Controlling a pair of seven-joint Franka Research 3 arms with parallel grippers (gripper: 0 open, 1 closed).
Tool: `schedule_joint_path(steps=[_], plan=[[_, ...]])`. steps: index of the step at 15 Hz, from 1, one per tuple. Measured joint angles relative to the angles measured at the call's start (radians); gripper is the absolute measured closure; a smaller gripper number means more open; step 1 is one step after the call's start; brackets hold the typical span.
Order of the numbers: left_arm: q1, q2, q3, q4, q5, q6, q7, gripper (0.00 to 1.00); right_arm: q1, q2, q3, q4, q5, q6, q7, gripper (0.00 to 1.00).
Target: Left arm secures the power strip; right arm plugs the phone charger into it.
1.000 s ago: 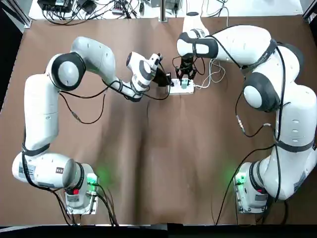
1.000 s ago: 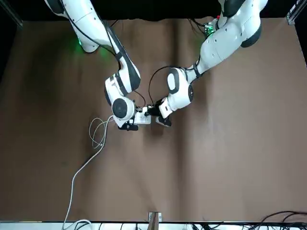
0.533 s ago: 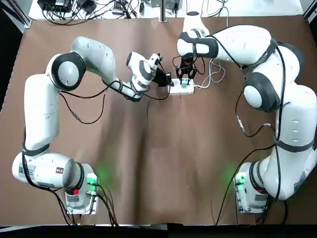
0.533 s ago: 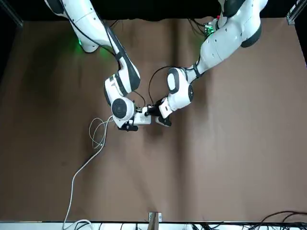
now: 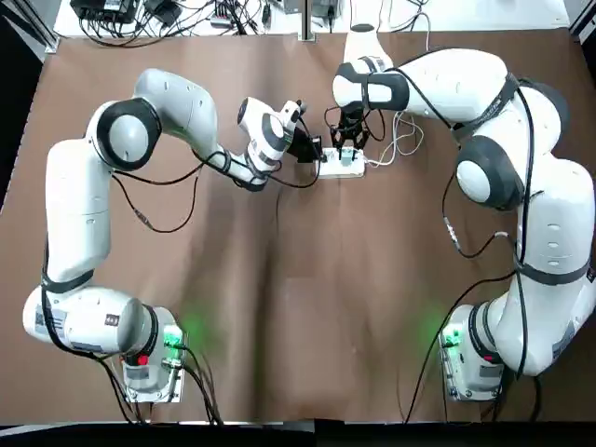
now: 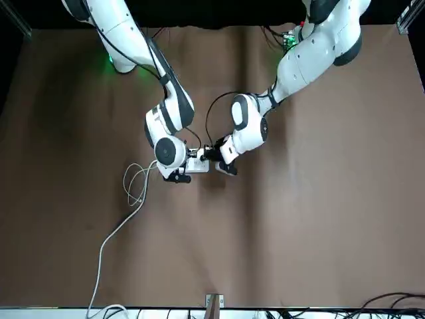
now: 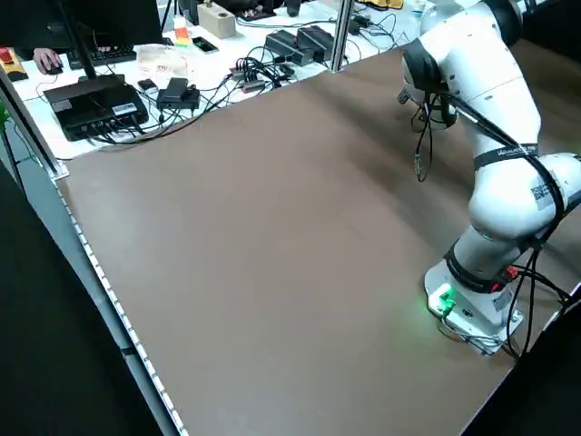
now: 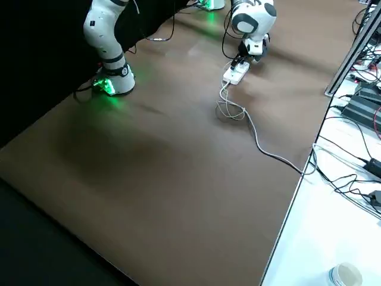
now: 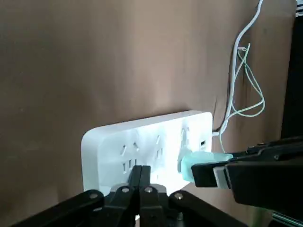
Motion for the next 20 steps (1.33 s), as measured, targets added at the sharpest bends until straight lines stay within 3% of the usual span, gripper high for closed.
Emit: schedule_joint_path(steps=[20], plan=[[-0.003, 0.001, 0.0, 0.001, 0.0, 0.005, 0.0, 0.99, 0.026, 0.002, -0.014, -0.015, -0.016, 0.028, 0.0, 0.52]])
